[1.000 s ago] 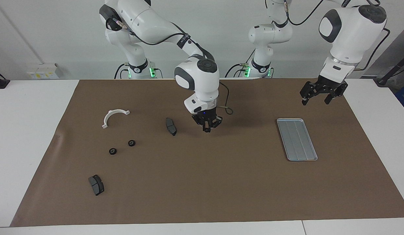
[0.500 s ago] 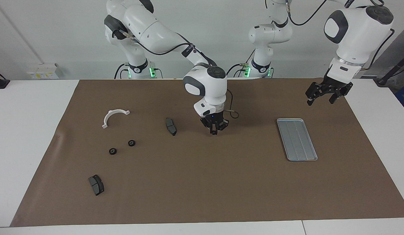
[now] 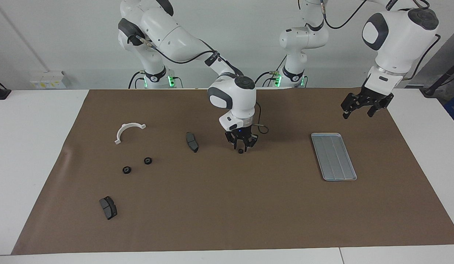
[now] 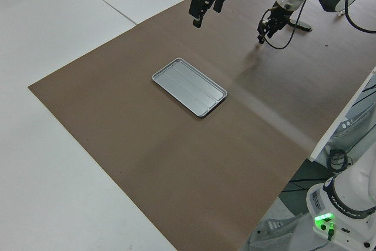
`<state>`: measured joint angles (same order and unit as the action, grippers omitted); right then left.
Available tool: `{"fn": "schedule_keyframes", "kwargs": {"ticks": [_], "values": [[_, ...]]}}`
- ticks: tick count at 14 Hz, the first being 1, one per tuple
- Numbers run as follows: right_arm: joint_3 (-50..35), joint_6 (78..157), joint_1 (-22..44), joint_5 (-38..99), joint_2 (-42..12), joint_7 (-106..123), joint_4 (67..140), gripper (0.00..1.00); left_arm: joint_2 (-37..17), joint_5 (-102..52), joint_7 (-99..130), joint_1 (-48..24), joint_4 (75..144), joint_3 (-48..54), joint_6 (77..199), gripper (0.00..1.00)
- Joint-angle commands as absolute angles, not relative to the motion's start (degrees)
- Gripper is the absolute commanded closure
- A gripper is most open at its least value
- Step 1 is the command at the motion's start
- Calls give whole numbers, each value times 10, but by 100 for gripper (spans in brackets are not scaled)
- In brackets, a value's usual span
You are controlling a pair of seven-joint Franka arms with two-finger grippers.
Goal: Pick bearing gear from pile to tray
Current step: 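Set the gear mid-table with the right gripper while the left gripper approaches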
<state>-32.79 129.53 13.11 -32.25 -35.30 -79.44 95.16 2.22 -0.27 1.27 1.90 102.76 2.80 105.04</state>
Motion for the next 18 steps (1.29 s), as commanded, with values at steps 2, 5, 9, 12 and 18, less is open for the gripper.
{"fn": "schedule_keyframes", "kwargs": {"ticks": [2,5,9,12,18], "values": [[-336,1294,110,-351,-332,-810,955,0,30,-2,60,-1,1051,30,1077,0],[-331,1248,83,-342,-266,-786,959,0,2,-1,156,-56,1049,29,1112,0],[-253,1223,70,-259,-204,-603,963,0,-49,1,217,-127,1042,29,1149,0],[-162,1208,70,-157,-169,-413,963,0,-82,2,284,-179,1042,29,1200,0],[-5,1218,69,-19,-139,-58,1030,0,-197,47,414,-292,1030,29,1289,0]]}}
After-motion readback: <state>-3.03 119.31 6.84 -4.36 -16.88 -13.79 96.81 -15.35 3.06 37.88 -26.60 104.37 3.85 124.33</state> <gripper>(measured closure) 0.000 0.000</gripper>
